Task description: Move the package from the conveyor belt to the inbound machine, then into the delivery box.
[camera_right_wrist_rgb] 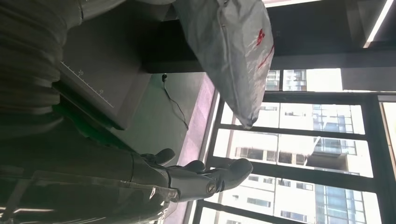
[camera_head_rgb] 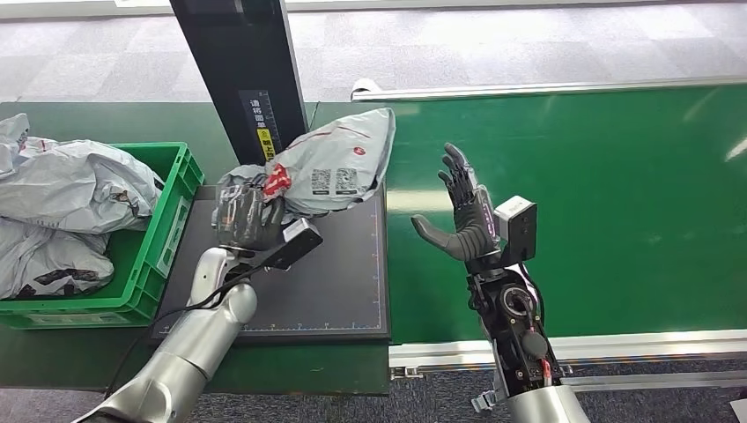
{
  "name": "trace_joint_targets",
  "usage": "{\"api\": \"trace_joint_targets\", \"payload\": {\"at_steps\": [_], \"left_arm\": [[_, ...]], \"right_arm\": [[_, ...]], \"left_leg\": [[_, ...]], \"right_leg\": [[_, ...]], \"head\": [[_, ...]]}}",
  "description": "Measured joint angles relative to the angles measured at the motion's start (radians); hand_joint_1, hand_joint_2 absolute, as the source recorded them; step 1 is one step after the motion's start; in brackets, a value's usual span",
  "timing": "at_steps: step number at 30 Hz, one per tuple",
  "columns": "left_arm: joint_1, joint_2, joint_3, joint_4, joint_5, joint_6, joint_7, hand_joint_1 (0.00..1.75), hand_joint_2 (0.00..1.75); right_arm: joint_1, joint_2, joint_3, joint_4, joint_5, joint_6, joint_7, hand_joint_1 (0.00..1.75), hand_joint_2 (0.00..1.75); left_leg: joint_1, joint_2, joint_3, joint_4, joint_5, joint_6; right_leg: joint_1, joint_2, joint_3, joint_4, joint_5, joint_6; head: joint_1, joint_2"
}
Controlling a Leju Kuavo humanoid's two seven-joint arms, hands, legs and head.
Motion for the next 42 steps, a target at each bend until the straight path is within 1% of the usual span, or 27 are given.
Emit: {"api": "trace_joint_targets", "payload": {"at_steps": [4,8,11,16,20,22,25,31,33,34,36,38,39,40,42], "left_arm": [[0.028,0.039,0.067,-0.052,-0.085,0.031,0.053,1.75,1.75],[0.050,0.083,0.138,-0.059,-0.217,0.062,0.131,1.75,1.75],[0.066,0.117,0.206,-0.057,-0.277,0.075,0.160,1.75,1.75],[0.102,0.164,0.330,-0.051,-0.314,0.080,0.162,1.75,1.75],[0.150,0.184,0.450,-0.069,-0.306,0.081,0.125,1.75,1.75],[0.165,0.189,0.493,-0.077,-0.300,0.081,0.109,1.75,1.75],[0.174,0.191,0.534,-0.085,-0.300,0.081,0.105,1.75,1.75],[0.186,0.189,0.579,-0.100,-0.310,0.081,0.095,1.75,1.75],[0.198,0.181,0.621,-0.130,-0.304,0.081,0.042,1.75,1.75],[0.206,0.174,0.655,-0.152,-0.292,0.081,-0.007,1.75,1.75],[0.215,0.149,0.746,-0.208,-0.249,0.081,-0.142,1.75,1.75],[0.219,0.111,0.855,-0.274,-0.183,0.081,-0.296,1.75,1.75],[0.220,0.092,0.905,-0.310,-0.144,0.081,-0.359,1.75,1.75],[0.224,0.074,0.949,-0.350,-0.100,0.081,-0.406,1.75,1.75],[0.237,0.048,1.011,-0.438,-0.003,0.081,-0.447,1.75,1.75]], "right_arm": [[0.005,-0.008,0.000,-0.016,0.000,0.001,0.001,0.00,1.75],[0.007,-0.018,0.000,-0.022,-0.003,0.001,0.002,0.00,1.75],[0.009,-0.024,0.000,-0.028,-0.003,0.003,0.002,0.00,1.75],[0.013,-0.033,0.000,-0.034,-0.003,0.005,0.002,0.00,1.75],[0.014,-0.038,0.000,-0.034,-0.003,0.003,0.002,0.00,1.75],[0.015,-0.041,0.000,-0.034,-0.003,0.002,0.002,0.00,1.75],[0.016,-0.042,0.000,-0.034,-0.003,0.002,0.002,0.00,1.75],[0.017,-0.044,0.000,-0.034,-0.003,0.002,0.002,0.00,1.75],[0.018,-0.045,0.000,-0.034,-0.003,0.000,0.001,0.00,1.75],[0.019,-0.046,0.000,-0.034,-0.003,-0.001,0.001,0.00,1.75],[0.022,-0.048,0.000,-0.034,-0.003,-0.002,-0.002,0.00,1.75],[0.025,-0.051,0.001,-0.034,-0.006,0.000,-0.008,0.00,1.75],[0.026,-0.052,0.002,-0.034,-0.008,0.002,-0.012,0.00,1.75],[0.026,-0.053,0.004,-0.034,-0.011,0.005,-0.015,0.00,1.75],[0.025,-0.054,0.009,-0.032,-0.017,0.009,-0.019,0.00,1.75]], "left_leg": [[0.000,0.000,0.000,0.000,0.000,0.000],[0.000,0.001,0.000,0.000,0.000,0.000],[0.000,0.001,0.000,0.000,0.000,0.000],[0.000,0.004,-0.001,0.000,0.000,0.000],[0.000,0.006,-0.001,0.000,-0.001,-0.001],[0.000,0.006,-0.001,0.000,-0.001,-0.001],[0.000,0.006,-0.001,0.000,-0.001,-0.001],[0.001,0.006,-0.001,0.000,-0.001,-0.001],[0.002,0.007,-0.001,0.000,-0.001,-0.002],[0.002,0.008,-0.001,0.000,-0.001,-0.002],[0.002,0.009,-0.002,0.000,-0.002,-0.003],[0.002,0.010,-0.002,0.000,-0.002,-0.003],[0.002,0.010,-0.002,0.000,-0.002,-0.003],[0.002,0.010,-0.003,0.000,-0.002,-0.003],[0.002,0.010,-0.003,0.000,-0.003,-0.003]], "right_leg": [[0.000,0.000,0.000,0.000,0.000,0.000],[0.000,0.001,0.000,0.000,0.000,0.000],[0.000,0.002,-0.001,0.000,0.000,0.000],[0.001,0.004,-0.002,0.000,0.000,0.000],[0.001,0.008,-0.004,0.001,0.000,0.000],[0.000,0.008,-0.004,0.001,0.000,0.000],[0.001,0.008,-0.004,0.001,0.000,0.000],[0.002,0.008,-0.004,0.001,0.000,-0.001],[0.002,0.009,-0.004,0.001,0.000,-0.001],[0.002,0.010,-0.004,0.001,0.000,-0.001],[0.003,0.011,-0.005,0.001,0.000,-0.001],[0.002,0.011,-0.005,0.001,0.000,-0.001],[0.002,0.011,-0.005,0.001,0.000,-0.001],[0.002,0.011,-0.006,0.001,0.000,-0.001],[0.002,0.012,-0.006,0.001,0.000,-0.001]], "head": [[0.000,0.000],[0.000,0.000],[0.000,0.000],[0.000,0.000],[0.000,0.000],[0.000,0.000],[0.000,0.000],[0.000,0.000],[0.000,0.000],[0.000,0.000],[0.000,0.000],[0.000,0.000],[0.000,0.000],[0.000,0.000],[0.000,0.000]]}}
